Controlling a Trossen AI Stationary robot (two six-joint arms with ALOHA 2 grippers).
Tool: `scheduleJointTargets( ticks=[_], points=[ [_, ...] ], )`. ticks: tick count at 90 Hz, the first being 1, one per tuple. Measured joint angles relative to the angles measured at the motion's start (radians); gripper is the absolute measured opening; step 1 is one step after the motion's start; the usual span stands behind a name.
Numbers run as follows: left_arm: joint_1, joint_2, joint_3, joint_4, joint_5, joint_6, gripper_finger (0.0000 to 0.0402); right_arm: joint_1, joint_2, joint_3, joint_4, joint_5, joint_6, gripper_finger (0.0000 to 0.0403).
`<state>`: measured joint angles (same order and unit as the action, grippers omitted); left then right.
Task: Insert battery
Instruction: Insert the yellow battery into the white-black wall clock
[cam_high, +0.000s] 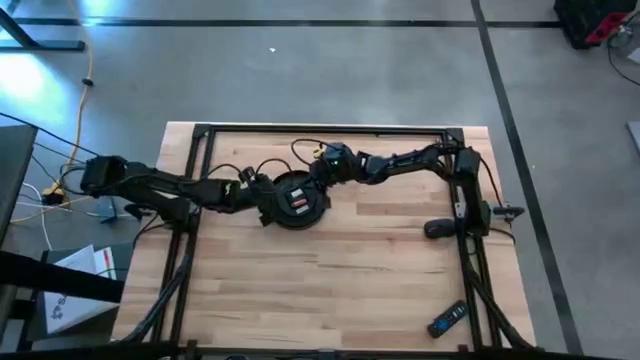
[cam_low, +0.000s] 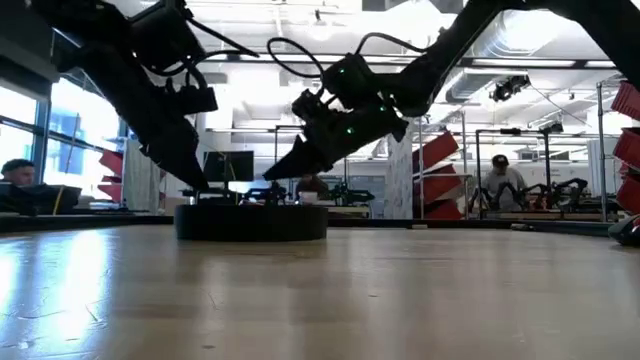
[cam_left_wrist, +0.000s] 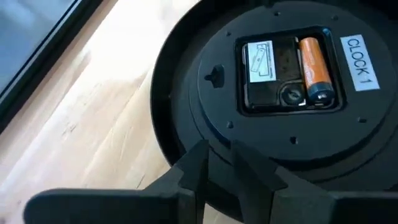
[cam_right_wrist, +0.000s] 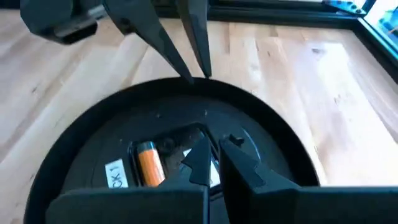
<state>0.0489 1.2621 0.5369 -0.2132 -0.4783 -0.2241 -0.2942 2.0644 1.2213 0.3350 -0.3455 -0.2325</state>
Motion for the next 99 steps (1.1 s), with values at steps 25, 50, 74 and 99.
scheduleJointTargets(
  ticks=[25,50,74,99],
  points=[
    [0.017,0.000,0.000,0.002,0.007,-0.004,0.0053,0.029,0.000,0.000,-0.005,-0.010,-0.009,0.0000],
    [0.017,0.000,0.000,0.045,0.038,-0.009,0.0053,0.058,0.031,0.000,0.037,-0.053,-0.030,0.0045],
    [0.016,0.000,0.000,0.044,0.074,0.003,0.0053,0.067,0.052,0.004,0.056,-0.047,-0.035,0.0099],
    [0.015,0.000,0.000,0.052,0.084,0.009,0.0053,0.071,0.129,0.059,0.032,-0.067,-0.064,0.0112]
  ],
)
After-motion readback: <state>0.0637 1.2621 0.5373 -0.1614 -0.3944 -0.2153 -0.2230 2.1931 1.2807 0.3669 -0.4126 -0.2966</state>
